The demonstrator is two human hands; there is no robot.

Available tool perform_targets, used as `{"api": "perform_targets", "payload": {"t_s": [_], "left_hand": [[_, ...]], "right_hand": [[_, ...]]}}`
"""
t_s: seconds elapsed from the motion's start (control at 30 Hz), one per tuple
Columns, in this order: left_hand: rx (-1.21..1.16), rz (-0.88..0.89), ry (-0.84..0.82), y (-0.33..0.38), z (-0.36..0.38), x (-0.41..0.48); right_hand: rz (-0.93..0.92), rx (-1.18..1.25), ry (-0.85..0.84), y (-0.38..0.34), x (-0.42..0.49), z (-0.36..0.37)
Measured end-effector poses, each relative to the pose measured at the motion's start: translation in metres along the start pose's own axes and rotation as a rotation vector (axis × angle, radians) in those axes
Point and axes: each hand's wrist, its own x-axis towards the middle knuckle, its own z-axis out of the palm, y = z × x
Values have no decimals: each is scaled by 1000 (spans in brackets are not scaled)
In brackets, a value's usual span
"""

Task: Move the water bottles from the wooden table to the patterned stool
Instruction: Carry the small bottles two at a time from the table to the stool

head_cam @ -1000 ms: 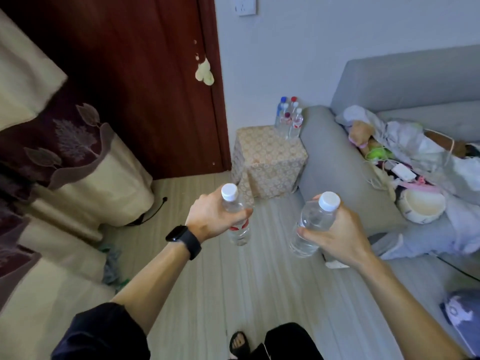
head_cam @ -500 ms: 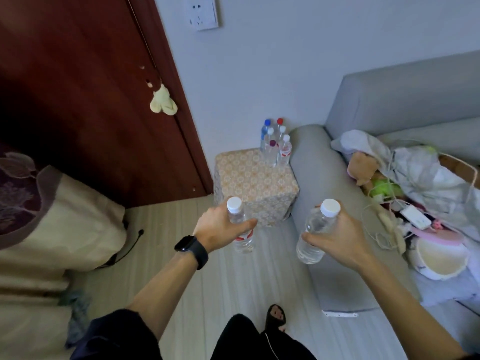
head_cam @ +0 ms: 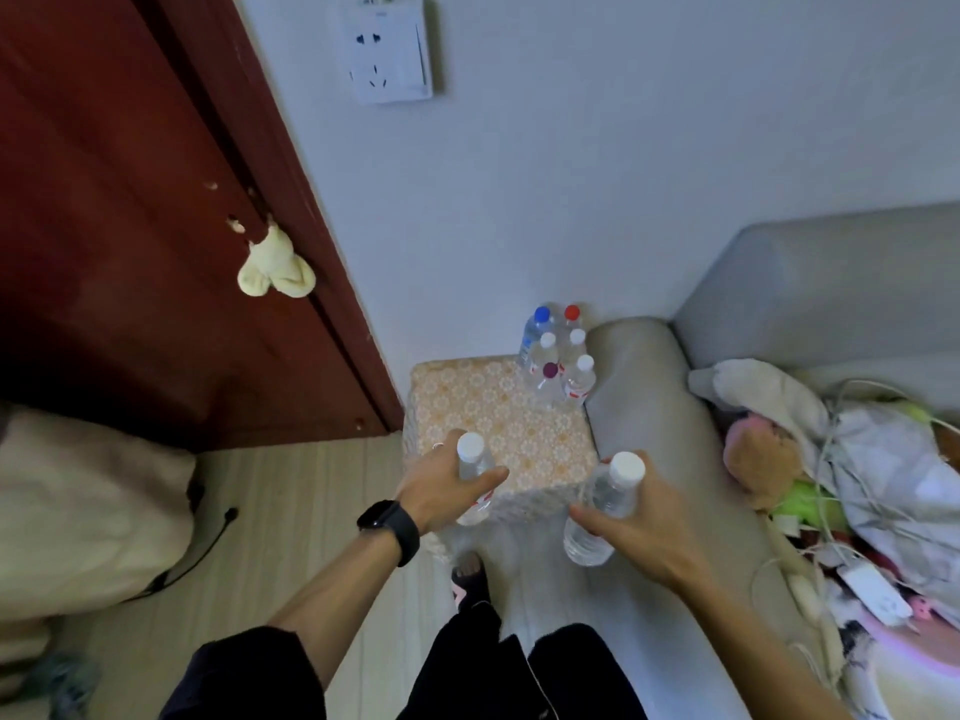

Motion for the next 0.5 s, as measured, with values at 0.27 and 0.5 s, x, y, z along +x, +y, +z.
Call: {"api": "perform_targets", "payload": {"t_s": [0.27,0.5], "left_hand": [[-153,-128,-135,-6,14,106],[-126,-266,-143,-18,32,154]], "right_hand": [[110,126,-49,19,108,24],[126,-10,-321,77,187,50]]}}
